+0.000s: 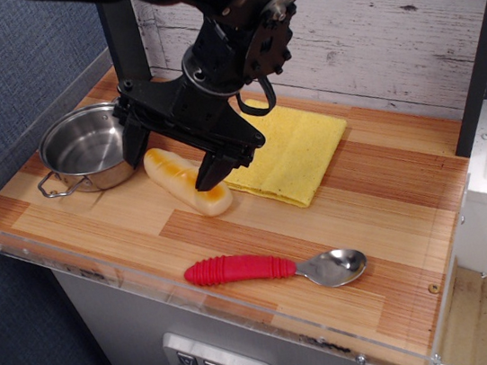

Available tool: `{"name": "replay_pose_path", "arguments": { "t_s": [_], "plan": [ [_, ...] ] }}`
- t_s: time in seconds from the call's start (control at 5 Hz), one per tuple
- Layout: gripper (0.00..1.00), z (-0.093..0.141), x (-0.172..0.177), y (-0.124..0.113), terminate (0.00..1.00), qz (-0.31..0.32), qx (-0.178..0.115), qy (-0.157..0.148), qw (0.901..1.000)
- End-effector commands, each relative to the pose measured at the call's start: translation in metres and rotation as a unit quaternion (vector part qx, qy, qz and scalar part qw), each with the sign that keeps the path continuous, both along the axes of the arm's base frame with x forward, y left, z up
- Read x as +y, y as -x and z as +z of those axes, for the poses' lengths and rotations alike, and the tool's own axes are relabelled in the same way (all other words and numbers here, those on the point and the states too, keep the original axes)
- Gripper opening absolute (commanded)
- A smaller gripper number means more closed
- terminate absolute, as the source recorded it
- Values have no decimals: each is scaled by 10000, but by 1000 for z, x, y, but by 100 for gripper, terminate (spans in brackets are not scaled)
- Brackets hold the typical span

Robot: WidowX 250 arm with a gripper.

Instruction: Move yellow cloth to the right corner

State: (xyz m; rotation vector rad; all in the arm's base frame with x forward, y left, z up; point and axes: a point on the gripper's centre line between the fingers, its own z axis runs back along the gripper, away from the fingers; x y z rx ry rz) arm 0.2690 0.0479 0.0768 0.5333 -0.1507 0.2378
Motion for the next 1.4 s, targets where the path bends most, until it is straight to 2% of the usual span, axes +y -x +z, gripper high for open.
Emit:
{"name": "replay_pose_path", "arguments": {
  "t_s": [0.0, 0.2, 0.4, 0.8, 1.0, 1.2],
  "plan": [
    [100, 0, 0, 0, 0, 0, 0, 0, 10000],
    [100, 10, -15, -18, 0, -186, -88, -148, 9997],
    [100, 25, -15, -30, 0, -342, -315, -221, 9987],
    [100, 42, -5, -42, 0, -376, -596, -69, 9975],
    [100, 41, 0, -55, 0, -372, -604, 522, 9961],
    [100, 29, 10, -65, 0, -282, -573, 1277, 9898]
  ]
}}
